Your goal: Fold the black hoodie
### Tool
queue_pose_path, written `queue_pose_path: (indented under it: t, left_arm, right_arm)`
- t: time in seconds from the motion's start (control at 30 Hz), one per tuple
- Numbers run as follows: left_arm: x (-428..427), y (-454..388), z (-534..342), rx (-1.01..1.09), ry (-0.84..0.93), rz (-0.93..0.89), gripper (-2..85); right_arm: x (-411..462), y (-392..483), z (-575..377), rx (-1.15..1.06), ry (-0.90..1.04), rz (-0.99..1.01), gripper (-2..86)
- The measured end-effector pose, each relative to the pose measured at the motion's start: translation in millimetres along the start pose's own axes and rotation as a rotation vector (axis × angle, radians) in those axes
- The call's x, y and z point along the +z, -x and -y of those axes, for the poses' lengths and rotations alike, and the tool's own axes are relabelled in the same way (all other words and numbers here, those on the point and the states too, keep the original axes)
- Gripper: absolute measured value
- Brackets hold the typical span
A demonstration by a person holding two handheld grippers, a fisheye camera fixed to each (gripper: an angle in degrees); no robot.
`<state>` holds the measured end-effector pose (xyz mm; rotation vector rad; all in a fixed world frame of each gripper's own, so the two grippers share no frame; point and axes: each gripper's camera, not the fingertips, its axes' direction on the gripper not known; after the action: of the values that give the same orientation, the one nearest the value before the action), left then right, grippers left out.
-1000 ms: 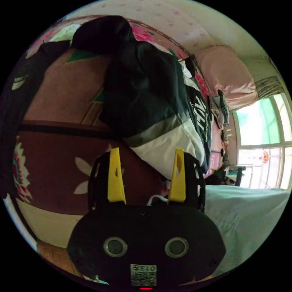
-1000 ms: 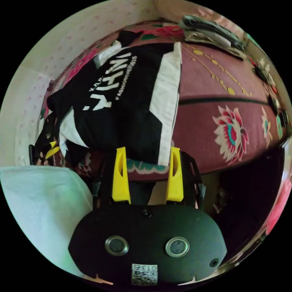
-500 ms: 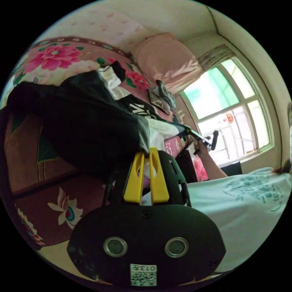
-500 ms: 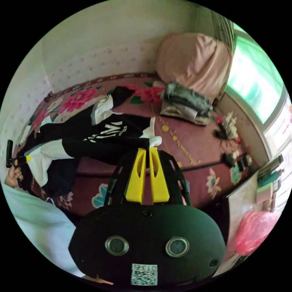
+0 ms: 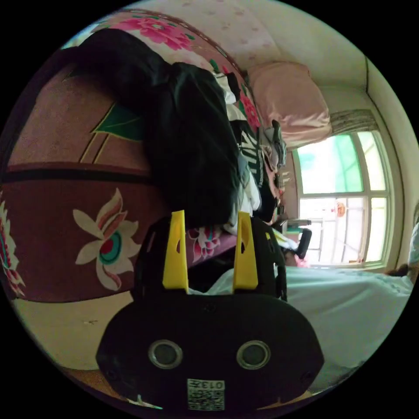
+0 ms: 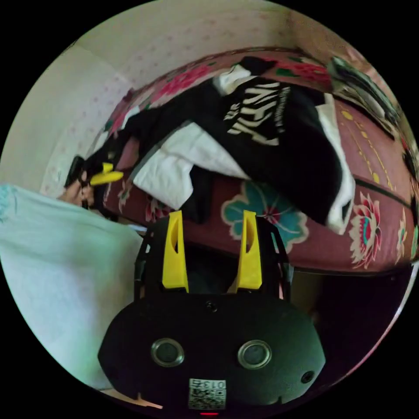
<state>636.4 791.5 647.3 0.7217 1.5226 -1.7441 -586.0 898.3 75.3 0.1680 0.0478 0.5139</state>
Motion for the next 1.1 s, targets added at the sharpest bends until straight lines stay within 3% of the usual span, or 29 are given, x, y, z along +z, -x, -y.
queue_pose_path:
  t: [0.1, 0.2, 0.3, 0.37, 0.47, 0.5, 0.6, 0.73, 0.8, 0.93, 1.0, 1.03, 1.1]
  left_arm:
    - [25, 6, 22, 0.006, -0.014, 0.031, 17.7]
    - [64, 18, 41, -0.034, 0.044, 0.032, 17.8]
    - [93, 12, 51, -0.012, 0.106, -0.06, 14.6]
    - [90, -5, 53, 0.064, 0.083, -0.028, 13.7]
    - [73, -38, 53, 0.266, 0.044, 0.084, 12.7]
    - [67, -52, 51, 0.377, 0.032, 0.152, 12.5]
    - [62, -72, 49, 0.537, 0.059, 0.241, 12.5]
    - [39, -65, 46, 0.479, -0.104, 0.178, 11.5]
    - [40, -57, 47, 0.427, -0.108, 0.185, 11.2]
    - [44, -23, 46, 0.26, -0.144, 0.167, 11.8]
    - [40, 1, 42, 0.15, -0.181, 0.118, 12.7]
    - [35, 17, 37, 0.078, -0.221, 0.098, 13.5]
    - [29, 42, 31, -0.017, -0.271, 0.086, 15.7]
  right_arm:
    - [39, 30, -13, -0.088, 0.044, -0.014, 17.9]
    - [79, 38, -13, -0.205, 0.135, -0.159, 16.8]
    - [109, 36, -9, -0.308, 0.218, -0.243, 6.0]
    - [111, 32, -6, -0.345, 0.268, -0.341, 3.5]
    - [79, 15, -1, -0.369, 0.349, -0.058, 2.4]
    - [60, 11, -4, -0.402, 0.382, 0.118, 2.0]
    - [-9, -5, -12, -0.448, 0.206, 0.519, 1.7]
    - [-85, -62, 12, -0.375, -0.187, 0.841, 2.1]
    - [-100, -93, 30, -0.314, -0.351, 0.908, 2.8]
    - [-83, -225, 56, 0.345, -0.684, 1.005, 7.6]
    - [-88, -262, 48, 0.41, -0.694, 1.027, 8.5]
    - [-109, -276, 36, 0.325, -0.72, 0.98, 9.5]
    - [-141, -295, 8, 0.293, -0.711, 0.75, 11.3]
